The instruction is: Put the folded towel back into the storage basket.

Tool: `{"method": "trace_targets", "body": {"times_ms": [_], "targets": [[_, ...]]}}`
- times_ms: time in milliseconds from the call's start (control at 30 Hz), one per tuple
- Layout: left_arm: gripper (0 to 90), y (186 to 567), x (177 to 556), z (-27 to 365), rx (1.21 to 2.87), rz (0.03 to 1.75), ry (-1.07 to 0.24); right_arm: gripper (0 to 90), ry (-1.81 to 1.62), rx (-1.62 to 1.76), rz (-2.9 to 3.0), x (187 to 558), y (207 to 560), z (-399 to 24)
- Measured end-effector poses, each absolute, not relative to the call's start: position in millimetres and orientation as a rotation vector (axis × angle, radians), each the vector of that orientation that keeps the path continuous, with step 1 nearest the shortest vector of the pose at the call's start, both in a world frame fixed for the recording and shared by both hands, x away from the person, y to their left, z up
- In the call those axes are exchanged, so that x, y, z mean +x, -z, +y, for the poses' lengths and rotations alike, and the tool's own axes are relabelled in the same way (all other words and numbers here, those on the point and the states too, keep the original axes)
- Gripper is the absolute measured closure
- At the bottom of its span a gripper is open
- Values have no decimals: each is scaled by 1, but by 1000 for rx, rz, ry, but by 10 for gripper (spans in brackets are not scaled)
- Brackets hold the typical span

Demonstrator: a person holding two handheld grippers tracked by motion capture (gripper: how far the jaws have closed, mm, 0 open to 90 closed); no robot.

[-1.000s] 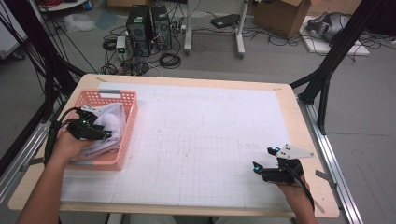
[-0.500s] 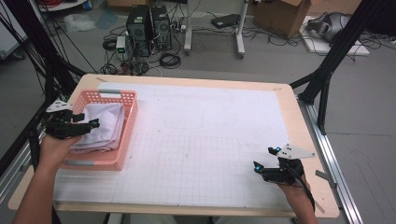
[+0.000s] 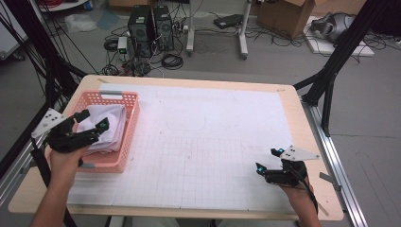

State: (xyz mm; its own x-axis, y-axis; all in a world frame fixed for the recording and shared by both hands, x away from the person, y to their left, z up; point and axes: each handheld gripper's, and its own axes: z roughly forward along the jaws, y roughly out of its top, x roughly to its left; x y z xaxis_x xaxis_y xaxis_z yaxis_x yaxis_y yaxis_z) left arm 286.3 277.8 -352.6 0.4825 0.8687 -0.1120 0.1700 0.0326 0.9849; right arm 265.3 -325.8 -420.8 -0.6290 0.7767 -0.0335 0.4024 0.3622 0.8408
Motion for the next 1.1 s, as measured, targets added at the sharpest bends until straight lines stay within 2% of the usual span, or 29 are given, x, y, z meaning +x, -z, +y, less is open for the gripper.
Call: {"method": "trace_targets", "body": {"times_ms": [433, 767, 1100], "targets": [[205, 361, 273, 202, 1504, 798, -619, 190, -1248, 1036, 2163, 265, 421, -327], [212, 383, 259, 155, 1555, 724, -576, 189, -1280, 1049, 2100, 258, 419, -333], [217, 403, 250, 131, 1619, 677, -538, 189, -1280, 1048, 2082, 252, 419, -335]]}}
